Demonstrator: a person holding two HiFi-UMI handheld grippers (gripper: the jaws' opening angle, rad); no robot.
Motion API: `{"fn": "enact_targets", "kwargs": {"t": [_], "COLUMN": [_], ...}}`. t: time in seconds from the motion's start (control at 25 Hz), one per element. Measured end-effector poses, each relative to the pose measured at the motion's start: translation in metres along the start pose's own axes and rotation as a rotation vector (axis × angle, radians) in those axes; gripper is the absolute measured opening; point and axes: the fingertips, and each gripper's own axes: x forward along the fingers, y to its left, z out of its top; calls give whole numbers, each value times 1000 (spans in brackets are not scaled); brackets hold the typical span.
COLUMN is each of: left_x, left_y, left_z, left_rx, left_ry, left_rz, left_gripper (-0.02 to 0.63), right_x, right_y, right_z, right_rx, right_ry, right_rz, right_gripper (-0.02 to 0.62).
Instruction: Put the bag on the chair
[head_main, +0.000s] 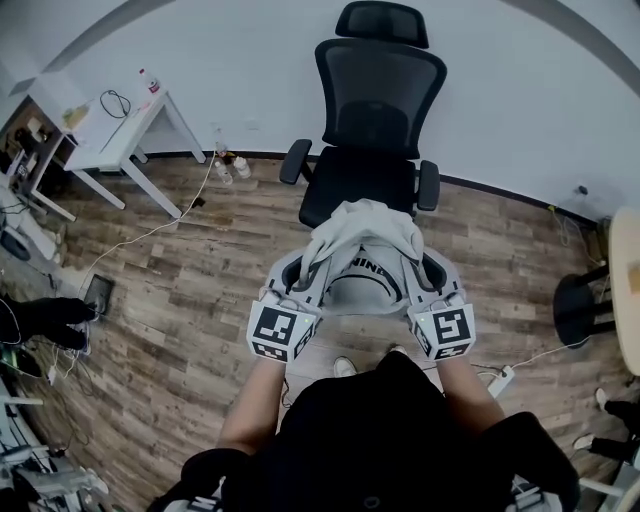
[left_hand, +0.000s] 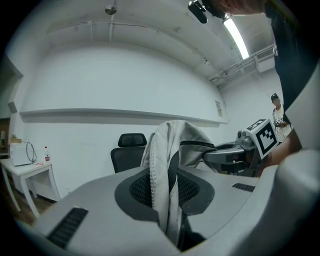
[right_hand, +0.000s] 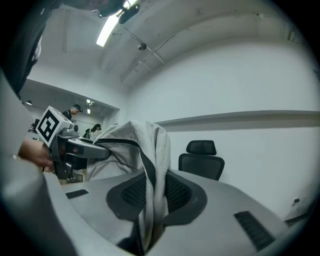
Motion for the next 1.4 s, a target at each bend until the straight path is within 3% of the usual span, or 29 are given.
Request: {"fn": "enact_targets", "kwargs": {"t": [0.44, 0.68, 1.12, 1.4], "left_x": [33, 59, 136, 185], "left_y": [27, 37, 66, 81], "left_z": [-8, -13, -10, -9], "left_rx": [-48, -28, -42, -51], "left_ry": [14, 41, 90, 126], "left_rz": [3, 9, 56, 87], "left_gripper": [71, 71, 72, 72], "right_x": [43, 71, 138, 176], "right_y": [-19, -37, -95, -129], "right_z": [-1, -13, -20, -26], "right_rx": [-11, 39, 91, 66], "right_ry": [17, 21, 14, 23], "right_rz": [16, 27, 85, 150], "right_gripper": [74, 74, 74, 74]}}
